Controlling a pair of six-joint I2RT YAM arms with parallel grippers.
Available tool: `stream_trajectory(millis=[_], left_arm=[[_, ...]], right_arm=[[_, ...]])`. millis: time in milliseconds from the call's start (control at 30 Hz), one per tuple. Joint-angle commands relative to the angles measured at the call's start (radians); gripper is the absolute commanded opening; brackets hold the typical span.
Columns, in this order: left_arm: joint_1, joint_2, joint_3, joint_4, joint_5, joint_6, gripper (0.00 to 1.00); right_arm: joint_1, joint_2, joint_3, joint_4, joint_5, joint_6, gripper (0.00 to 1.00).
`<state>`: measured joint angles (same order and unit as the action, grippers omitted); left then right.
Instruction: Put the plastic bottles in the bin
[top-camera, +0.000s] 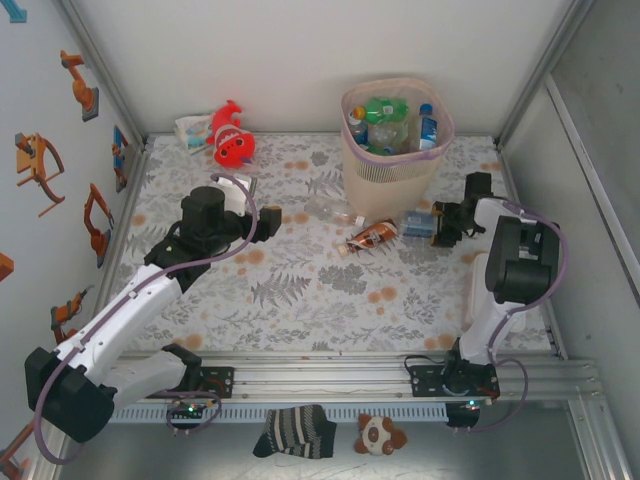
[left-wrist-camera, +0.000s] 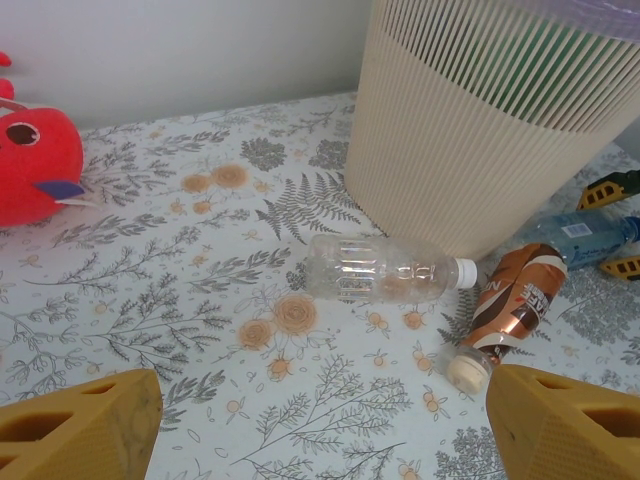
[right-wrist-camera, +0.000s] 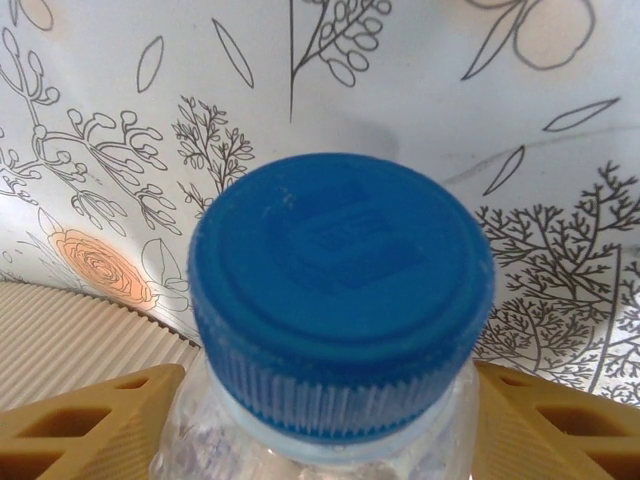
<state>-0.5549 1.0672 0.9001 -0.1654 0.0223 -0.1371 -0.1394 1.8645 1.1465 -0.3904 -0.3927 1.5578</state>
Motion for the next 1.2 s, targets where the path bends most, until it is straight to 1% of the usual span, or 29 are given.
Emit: stream_trajectory(millis=[0,133,467,733,967,1167], left_arm=[[0.005,-0.023,0.000,-0.002,-0.004,0.002,0.84],[0.004,-0.026,0.000,-0.006,-0.008,0.004,0.84],[0.005,-0.039,-0.009,-0.002,-0.005,0.002,0.84],[0.004,-0.028,-0.002,0.004,0.002,0.002,0.84],[0.005,-0.021,0.003,0.003,0.006,0.004,0.84],[0.005,-0.015,0.004,0.010,0.011,0.004,0.84]], right_arm=[[0.004,0.001,-0.011,-0.010,0.012,0.025,0.67],[0.004,-0.014,-0.008,-0.021,0.018,0.025,0.65],[0.004,-0.094,-0.013,-0.067,0.066,0.007,0.53],[0.000,-0.179,-0.011,-0.137,0.135,-0.038,0.50],[-0.005,-0.271,0.005,-0.218,0.264,-0.113,0.49],[-0.005,-0.346,0.038,-0.276,0.400,-0.227,0.47]])
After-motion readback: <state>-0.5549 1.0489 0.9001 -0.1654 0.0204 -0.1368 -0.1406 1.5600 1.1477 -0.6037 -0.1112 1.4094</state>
